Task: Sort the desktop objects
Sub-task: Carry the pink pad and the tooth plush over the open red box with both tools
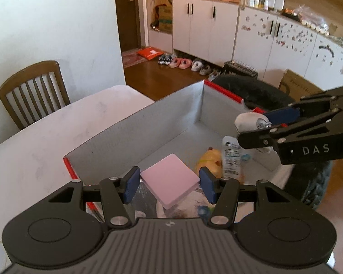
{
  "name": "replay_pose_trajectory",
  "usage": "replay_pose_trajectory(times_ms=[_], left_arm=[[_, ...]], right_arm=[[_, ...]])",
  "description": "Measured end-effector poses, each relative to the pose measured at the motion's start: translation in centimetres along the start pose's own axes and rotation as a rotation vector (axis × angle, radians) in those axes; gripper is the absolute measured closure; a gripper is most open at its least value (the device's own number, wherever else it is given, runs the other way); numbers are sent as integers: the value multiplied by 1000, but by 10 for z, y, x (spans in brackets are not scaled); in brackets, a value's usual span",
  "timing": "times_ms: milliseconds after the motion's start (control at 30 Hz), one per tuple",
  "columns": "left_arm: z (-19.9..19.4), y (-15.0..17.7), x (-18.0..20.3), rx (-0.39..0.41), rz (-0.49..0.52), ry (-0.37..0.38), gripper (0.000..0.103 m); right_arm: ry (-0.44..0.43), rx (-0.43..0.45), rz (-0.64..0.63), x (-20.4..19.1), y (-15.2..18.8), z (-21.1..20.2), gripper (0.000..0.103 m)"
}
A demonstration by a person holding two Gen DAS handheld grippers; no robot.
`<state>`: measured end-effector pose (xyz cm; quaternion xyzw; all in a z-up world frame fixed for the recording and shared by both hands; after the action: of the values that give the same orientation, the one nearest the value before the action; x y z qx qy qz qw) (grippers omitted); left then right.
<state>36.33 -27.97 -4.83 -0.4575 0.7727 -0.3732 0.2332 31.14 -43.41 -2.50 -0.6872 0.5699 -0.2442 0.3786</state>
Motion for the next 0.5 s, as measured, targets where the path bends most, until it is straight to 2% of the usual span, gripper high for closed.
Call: replay_pose_trajectory(times_ms=[500], left_arm=[[52, 12, -6, -122, 19, -31, 47]], right_arm=[[32, -118, 36, 9, -1, 86, 54]])
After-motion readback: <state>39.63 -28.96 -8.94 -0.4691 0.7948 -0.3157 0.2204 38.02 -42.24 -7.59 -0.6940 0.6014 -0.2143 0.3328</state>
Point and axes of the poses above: each gripper's, at about its wrist camera, not at the fingertips, and z roughly the way its jaws point, x to its right, y to its underside, the point moved 1 cm from there along z, roughly the way its jaws point, and after that the axes turned 9 degrees about x, right-handed, at the moved point
